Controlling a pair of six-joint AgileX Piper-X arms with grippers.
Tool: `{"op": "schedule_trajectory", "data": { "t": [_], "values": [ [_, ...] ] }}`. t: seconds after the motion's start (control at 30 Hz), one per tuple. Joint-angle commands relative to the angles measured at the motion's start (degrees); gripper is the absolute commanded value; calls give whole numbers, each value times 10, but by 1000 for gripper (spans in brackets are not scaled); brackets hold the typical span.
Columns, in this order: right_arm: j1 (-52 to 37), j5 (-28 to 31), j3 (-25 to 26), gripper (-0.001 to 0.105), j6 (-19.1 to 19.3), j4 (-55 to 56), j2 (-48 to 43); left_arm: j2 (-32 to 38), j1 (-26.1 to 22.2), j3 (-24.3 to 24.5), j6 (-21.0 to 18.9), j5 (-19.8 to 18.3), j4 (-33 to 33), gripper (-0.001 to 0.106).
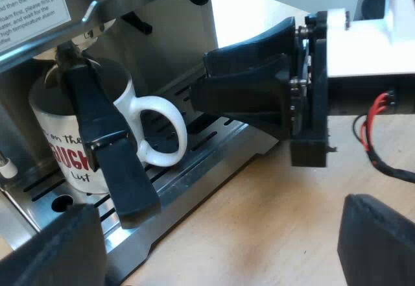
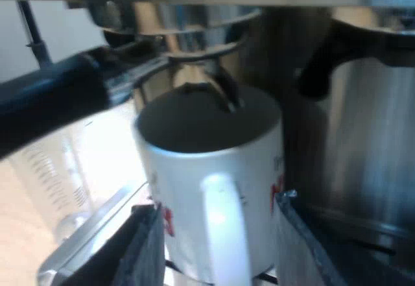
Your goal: Place mug into machine
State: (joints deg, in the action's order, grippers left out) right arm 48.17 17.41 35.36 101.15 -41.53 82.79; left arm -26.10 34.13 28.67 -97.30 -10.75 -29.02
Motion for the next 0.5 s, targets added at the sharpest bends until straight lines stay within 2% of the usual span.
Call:
{"op": "schedule_trajectory", "data": {
  "t": [0.03,0.5],
  "values": [
    [8,1,0,41,6,19,-15,2,4,5,-1,7,11,79],
    [75,38,0,41,6,168,-143,2,4,5,-1,7,11,79]
  ]
}}
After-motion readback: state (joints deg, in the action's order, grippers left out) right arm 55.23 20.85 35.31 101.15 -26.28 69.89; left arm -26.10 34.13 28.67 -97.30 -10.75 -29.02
